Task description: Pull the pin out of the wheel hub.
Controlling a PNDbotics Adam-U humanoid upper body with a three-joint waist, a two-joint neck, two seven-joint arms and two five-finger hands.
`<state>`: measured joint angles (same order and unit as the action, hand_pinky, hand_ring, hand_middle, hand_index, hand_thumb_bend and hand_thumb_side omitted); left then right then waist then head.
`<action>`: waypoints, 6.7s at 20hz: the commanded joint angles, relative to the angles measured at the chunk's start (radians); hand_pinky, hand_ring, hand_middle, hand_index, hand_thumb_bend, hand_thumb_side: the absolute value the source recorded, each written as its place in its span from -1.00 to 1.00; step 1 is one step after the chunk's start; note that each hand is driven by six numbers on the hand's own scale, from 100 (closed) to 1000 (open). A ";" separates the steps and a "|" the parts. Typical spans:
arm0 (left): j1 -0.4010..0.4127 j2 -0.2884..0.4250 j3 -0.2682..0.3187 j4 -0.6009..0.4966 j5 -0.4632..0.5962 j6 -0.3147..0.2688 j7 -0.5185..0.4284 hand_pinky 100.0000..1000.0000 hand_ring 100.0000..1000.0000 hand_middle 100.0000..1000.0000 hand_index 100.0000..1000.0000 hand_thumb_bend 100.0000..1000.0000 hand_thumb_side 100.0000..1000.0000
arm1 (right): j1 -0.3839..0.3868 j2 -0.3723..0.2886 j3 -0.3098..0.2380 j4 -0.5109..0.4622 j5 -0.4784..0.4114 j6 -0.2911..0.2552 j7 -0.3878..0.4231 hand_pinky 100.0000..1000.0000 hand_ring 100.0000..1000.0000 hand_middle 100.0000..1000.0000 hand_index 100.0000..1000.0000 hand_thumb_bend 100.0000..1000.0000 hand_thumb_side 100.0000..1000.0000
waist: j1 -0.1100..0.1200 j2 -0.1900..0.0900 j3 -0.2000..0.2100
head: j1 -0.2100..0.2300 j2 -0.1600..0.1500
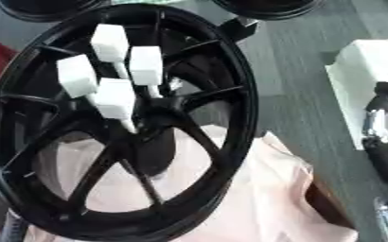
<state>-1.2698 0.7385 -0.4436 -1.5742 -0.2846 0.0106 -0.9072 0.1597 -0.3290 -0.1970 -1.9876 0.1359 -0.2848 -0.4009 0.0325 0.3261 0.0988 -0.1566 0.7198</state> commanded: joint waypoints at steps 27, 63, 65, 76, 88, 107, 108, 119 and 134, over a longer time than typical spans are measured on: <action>-0.182 -0.239 -0.137 0.351 -0.094 -0.125 0.000 0.59 0.55 0.42 0.73 -1.00 0.78 | -0.014 -0.006 0.012 -0.012 -0.008 0.020 0.017 0.47 0.52 0.37 0.64 -1.00 0.02 | 0.001 -0.023 -0.024 | 0.000 0.008; 0.175 0.232 -0.088 -0.378 -0.015 0.273 0.000 0.70 0.66 0.49 0.70 -0.28 1.00 | -0.032 -0.002 0.011 -0.012 0.005 0.034 0.011 0.48 0.52 0.38 0.65 -1.00 0.03 | 0.017 0.005 0.000 | -0.028 -0.004; 0.180 0.234 -0.093 -0.381 -0.019 0.289 0.000 0.70 0.65 0.49 0.75 -0.26 1.00 | -0.033 0.000 0.013 -0.012 0.005 0.033 0.013 0.48 0.52 0.38 0.65 -1.00 0.03 | 0.016 0.006 0.000 | -0.025 -0.006; 0.164 0.194 -0.099 -0.374 -0.077 0.410 0.000 0.73 0.73 0.58 0.82 -0.45 0.65 | -0.039 0.017 0.019 -0.012 0.005 0.041 0.022 0.48 0.52 0.38 0.65 -1.00 0.03 | 0.010 0.014 -0.005 | -0.025 -0.011; 0.130 0.145 -0.130 -0.326 -0.079 0.441 0.000 0.71 0.72 0.56 0.81 -0.40 0.71 | -0.052 0.030 0.026 -0.012 0.007 0.052 0.028 0.48 0.52 0.38 0.65 -1.00 0.04 | 0.013 0.032 -0.014 | -0.021 -0.019; 0.111 0.104 -0.191 -0.227 -0.095 0.416 0.000 0.69 0.70 0.54 0.75 -0.24 0.73 | -0.067 0.037 0.030 -0.012 0.002 0.061 0.032 0.48 0.52 0.38 0.66 -1.00 0.04 | 0.018 0.046 -0.021 | -0.019 -0.028; 0.111 0.102 -0.194 -0.221 -0.098 0.414 0.000 0.69 0.70 0.54 0.75 -0.24 0.73 | -0.067 0.037 0.030 -0.012 0.002 0.060 0.032 0.48 0.52 0.38 0.66 -1.00 0.04 | 0.017 0.046 -0.021 | -0.020 -0.031; 0.104 0.087 -0.213 -0.177 -0.131 0.382 0.000 0.71 0.72 0.56 0.75 -0.23 0.58 | -0.069 0.038 0.029 -0.012 -0.003 0.060 0.034 0.48 0.52 0.38 0.66 -1.00 0.04 | 0.018 0.044 -0.021 | -0.020 -0.044; 0.097 0.062 -0.222 -0.152 -0.133 0.380 0.000 0.58 0.52 0.34 0.61 -0.50 0.48 | -0.073 0.043 0.030 -0.012 -0.005 0.065 0.038 0.48 0.52 0.39 0.66 -1.00 0.04 | 0.017 0.047 -0.022 | -0.018 -0.048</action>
<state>-1.1529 0.7873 -0.6684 -1.7245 -0.4224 0.3498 -0.8637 0.0886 -0.2775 -0.1659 -1.9875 0.1336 -0.2209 -0.3628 0.0527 0.3889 0.0768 -0.1773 0.6832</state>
